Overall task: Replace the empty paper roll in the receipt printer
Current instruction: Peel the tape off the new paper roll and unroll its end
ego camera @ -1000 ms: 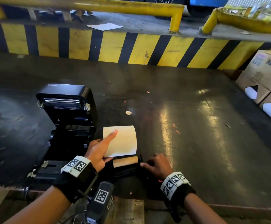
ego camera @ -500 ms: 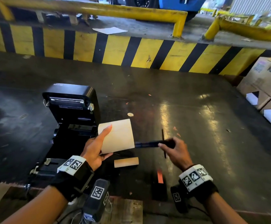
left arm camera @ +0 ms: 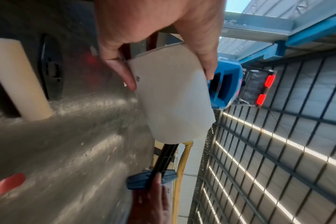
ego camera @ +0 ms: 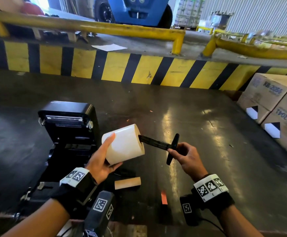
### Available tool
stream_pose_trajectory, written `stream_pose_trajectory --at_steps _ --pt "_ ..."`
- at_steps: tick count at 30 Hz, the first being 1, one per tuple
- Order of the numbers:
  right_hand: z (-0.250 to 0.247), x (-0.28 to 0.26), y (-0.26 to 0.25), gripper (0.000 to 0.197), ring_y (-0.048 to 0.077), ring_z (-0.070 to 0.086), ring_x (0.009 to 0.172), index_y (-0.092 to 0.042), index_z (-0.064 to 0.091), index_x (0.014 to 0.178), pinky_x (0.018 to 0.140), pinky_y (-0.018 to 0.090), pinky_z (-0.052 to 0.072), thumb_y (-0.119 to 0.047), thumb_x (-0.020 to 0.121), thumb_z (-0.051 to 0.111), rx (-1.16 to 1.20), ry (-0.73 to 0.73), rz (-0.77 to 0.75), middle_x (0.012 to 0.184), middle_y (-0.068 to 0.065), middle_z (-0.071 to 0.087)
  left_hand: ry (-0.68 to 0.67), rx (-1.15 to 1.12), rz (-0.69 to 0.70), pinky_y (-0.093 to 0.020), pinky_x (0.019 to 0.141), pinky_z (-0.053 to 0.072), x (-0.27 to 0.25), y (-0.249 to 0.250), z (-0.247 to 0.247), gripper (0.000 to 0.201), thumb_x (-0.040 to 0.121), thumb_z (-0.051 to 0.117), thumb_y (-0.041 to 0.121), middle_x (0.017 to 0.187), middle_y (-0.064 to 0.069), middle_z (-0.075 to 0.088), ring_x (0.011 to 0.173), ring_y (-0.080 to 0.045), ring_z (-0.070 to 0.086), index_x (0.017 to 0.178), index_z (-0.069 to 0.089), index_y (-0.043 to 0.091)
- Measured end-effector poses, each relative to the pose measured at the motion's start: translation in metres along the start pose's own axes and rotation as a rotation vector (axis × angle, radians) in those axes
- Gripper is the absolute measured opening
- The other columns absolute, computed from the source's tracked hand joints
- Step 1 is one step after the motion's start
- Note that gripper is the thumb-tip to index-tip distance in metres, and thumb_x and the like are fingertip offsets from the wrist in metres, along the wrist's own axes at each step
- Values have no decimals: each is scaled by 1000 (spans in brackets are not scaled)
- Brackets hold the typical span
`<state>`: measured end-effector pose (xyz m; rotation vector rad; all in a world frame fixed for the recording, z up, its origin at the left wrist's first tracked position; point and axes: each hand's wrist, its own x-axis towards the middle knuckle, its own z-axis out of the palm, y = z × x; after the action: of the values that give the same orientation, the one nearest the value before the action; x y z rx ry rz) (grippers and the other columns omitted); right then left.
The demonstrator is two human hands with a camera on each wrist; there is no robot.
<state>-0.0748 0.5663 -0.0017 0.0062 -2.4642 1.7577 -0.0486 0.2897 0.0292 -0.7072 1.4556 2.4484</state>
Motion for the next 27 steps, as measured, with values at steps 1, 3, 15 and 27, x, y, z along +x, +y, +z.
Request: stream_pose_trajectory --at_steps 1,3,15,27 --pt "-1 -1 -5 22 19 61 71 0 62 88 68 31 51 -14 77 75 -21 7 -59 79 13 65 -1 15 16 -51 97 47 0 2 0 71 60 76 47 123 -11 53 115 -32 51 121 45 28" --pt "-4 -2 -17 17 12 64 72 -8 63 87 69 25 52 -9 76 75 -58 12 -182 80 6 67 2 49 47 -50 91 50 1 9 2 69 57 76 48 122 -10 54 113 -31 52 118 48 27" --pt "1 8 -51 25 8 64 75 -14 63 99 67 18 53 -15 77 74 -288 36 -394 86 0 68 66 189 152 -55 91 51 -5 23 17 106 33 80 53 122 -11 54 111 -32 53 127 44 20" --pt "38 -12 -50 35 -5 48 122 -31 45 132 101 13 40 -33 99 37 81 -300 -197 131 -15 53 35 213 112 -53 89 53 -5 2 27 103 35 79 55 118 -12 58 106 -31 57 125 46 19"
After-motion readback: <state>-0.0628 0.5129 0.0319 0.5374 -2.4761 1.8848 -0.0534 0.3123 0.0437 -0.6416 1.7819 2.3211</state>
